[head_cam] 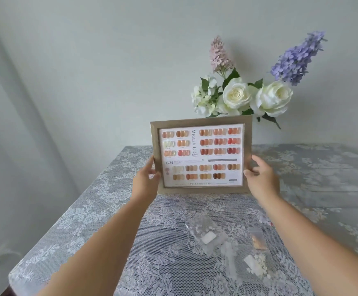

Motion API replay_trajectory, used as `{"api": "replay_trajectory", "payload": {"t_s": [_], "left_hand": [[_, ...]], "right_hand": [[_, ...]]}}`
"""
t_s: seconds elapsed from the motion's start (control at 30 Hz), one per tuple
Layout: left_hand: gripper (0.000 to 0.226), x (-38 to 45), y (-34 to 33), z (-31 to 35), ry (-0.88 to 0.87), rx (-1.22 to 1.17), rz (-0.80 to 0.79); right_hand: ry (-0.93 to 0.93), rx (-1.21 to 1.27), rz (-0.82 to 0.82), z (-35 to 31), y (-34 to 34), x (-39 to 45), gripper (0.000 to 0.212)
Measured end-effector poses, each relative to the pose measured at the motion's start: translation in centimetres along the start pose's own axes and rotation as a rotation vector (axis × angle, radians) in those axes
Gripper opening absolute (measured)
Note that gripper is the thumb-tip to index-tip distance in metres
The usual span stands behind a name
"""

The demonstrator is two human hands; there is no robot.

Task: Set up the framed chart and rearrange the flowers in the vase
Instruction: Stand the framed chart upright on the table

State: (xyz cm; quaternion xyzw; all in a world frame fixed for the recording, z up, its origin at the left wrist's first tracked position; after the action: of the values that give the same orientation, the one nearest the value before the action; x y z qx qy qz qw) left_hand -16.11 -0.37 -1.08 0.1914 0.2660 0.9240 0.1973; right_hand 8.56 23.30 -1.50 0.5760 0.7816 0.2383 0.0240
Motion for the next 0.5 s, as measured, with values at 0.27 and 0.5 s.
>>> {"api": "replay_trajectory", "payload": {"t_s": [0.27, 0.5], "left_hand": [[0.063, 5.3, 6.2, -6.9, 0.1, 0.044, 0.116], [0.063, 13.4, 8.9, -8.4, 0.062, 0.134, 0.167]], "right_hand": [[0.135, 0.028, -0.137, -6.1, -11.1, 1.7, 0.051], [0.091, 0.077, -0.216, -8.8, -19.2, 6.4, 0.052]]}}
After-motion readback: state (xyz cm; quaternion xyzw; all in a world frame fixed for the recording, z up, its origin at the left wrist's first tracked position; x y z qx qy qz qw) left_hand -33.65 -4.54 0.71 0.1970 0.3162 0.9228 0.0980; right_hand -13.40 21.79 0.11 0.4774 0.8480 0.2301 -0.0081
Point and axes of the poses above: each hand's wrist, its own x-axis towards the middle knuckle, its own y-axis out of the back of the hand, z = x × y, the point moved 4 cm from there along x, towards the middle knuckle
